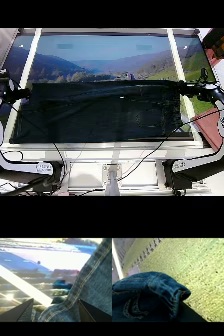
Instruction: Fold the clothes and pants, and hang the long-sleeved shirts on hangers.
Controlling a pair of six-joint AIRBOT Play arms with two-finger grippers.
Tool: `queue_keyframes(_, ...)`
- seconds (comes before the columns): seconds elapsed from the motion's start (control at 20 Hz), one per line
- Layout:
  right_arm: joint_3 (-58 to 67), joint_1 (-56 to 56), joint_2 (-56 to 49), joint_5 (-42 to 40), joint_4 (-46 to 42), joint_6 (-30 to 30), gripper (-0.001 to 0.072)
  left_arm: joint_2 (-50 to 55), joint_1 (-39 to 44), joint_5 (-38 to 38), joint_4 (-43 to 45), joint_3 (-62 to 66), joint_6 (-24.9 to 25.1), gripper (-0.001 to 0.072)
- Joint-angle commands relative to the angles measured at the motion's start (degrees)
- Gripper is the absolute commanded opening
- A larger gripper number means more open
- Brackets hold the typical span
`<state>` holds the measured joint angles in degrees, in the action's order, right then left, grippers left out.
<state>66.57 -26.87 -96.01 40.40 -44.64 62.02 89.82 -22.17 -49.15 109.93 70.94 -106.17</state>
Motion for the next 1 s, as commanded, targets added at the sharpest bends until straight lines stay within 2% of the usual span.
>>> queue_keyframes(0.0,-0.02,0.13,-0.02,0.66,-0.81,0.52,0.0039,0.59,-2.89,-0.33,-9.07,1.51,-0.94,0.0619)
queue_keyframes(0.05,-0.02,0.13,-0.02,1.18,-0.83,0.52,0.0039,1.22,-5.33,-0.42,-16.37,1.84,2.71,0.0619)
queue_keyframes(0.15,-0.02,0.13,-0.02,2.23,-0.83,0.52,0.0039,2.78,-10.86,-2.45,-34.49,1.97,14.49,0.0619)
queue_keyframes(0.2,-0.02,0.13,0.0,2.56,-0.81,0.52,0.0039,3.76,-13.73,-4.46,-41.86,1.99,18.86,0.062)
queue_keyframes(0.25,-0.02,0.13,0.0,2.93,-0.76,0.52,0.0039,4.66,-16.09,-5.99,-45.83,1.99,20.76,0.0621)
queue_keyframes(0.4,-0.02,0.13,0.0,3.8,-0.61,0.55,0.004,6.49,-20.96,-7.69,-49.11,1.99,21.81,0.0624)
queue_keyframes(0.6,-0.02,0.13,0.0,3.98,-0.37,1.2,0.0039,7.15,-22.21,-7.08,-49.16,2.36,22.29,0.0622)
queue_keyframes(0.7,-0.02,0.13,0.0,4.0,-0.35,1.86,0.004,8.46,-21.7,-8.63,-51.39,2.97,24.92,0.0622)
queue_keyframes(0.8,-0.02,0.13,0.02,4.04,-0.35,2.01,0.0039,9.79,-20.9,-10.34,-57.11,2.99,28.46,0.0618)
queue_keyframes(0.85,-0.02,0.13,0.04,4.11,-0.35,2.03,0.0039,10.25,-20.59,-10.51,-57.61,2.99,28.46,0.0572)
queue_keyframes(0.95,-0.02,0.13,0.07,4.55,-0.22,2.05,0.004,10.58,-19.8,-10.14,-57.83,2.99,28.5,0.027)
